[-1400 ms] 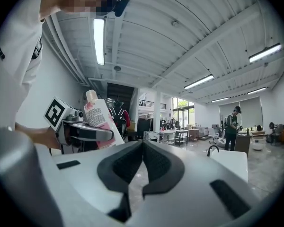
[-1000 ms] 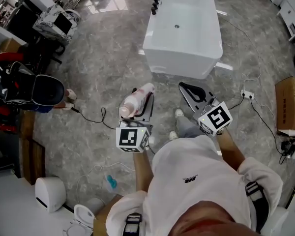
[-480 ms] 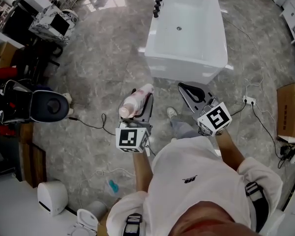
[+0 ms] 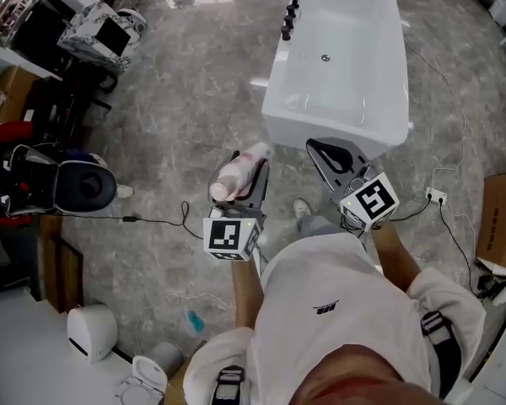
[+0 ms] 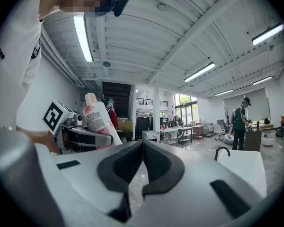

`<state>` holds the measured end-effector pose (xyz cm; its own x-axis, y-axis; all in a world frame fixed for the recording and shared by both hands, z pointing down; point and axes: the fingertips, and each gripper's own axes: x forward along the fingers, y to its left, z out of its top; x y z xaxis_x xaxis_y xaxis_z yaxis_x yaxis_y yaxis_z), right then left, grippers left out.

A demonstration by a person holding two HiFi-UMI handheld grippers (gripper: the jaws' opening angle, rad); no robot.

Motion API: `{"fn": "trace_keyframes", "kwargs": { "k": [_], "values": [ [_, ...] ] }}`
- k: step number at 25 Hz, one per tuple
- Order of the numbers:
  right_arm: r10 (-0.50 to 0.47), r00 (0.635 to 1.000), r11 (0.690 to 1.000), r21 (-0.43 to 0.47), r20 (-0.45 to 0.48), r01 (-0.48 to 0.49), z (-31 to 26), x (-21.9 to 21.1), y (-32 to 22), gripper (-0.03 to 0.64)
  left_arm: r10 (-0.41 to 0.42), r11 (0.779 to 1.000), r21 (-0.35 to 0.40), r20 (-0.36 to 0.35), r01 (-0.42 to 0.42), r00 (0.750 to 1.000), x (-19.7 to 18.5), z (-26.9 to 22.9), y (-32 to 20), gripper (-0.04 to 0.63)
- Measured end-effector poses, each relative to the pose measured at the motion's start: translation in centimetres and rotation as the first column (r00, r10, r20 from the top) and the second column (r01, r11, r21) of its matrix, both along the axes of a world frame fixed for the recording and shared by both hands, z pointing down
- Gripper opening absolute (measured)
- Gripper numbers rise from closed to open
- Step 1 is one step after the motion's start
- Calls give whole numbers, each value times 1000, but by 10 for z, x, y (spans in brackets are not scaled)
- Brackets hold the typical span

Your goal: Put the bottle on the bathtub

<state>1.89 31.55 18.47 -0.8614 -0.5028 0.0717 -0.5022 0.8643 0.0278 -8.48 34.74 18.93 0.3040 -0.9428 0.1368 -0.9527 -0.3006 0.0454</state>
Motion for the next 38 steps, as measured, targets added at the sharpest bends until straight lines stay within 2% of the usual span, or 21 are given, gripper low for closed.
{"fn": "trace_keyframes", "kwargs": {
  "k": [10, 21, 29, 38],
  "values": [
    [-39, 999, 999, -15, 0, 39, 13, -7, -94, -5, -23, 1000, -8, 4, 23, 1000, -1, 9, -95, 229],
    [-21, 1000, 1000, -1, 14, 21, 14, -30, -169, -5, 6, 1000, 3, 12, -6, 1000, -22, 11, -174, 229],
    [50, 999, 999, -8, 12, -50, 15, -54, -233, -5, 77, 997, 3, 8, -77, 997, -49, 12, -245, 229],
    [162, 987, 986, -45, -10, -162, 24, -92, -340, -5, 182, 983, -35, -1, -182, 983, -91, 26, -366, 229]
  ]
}}
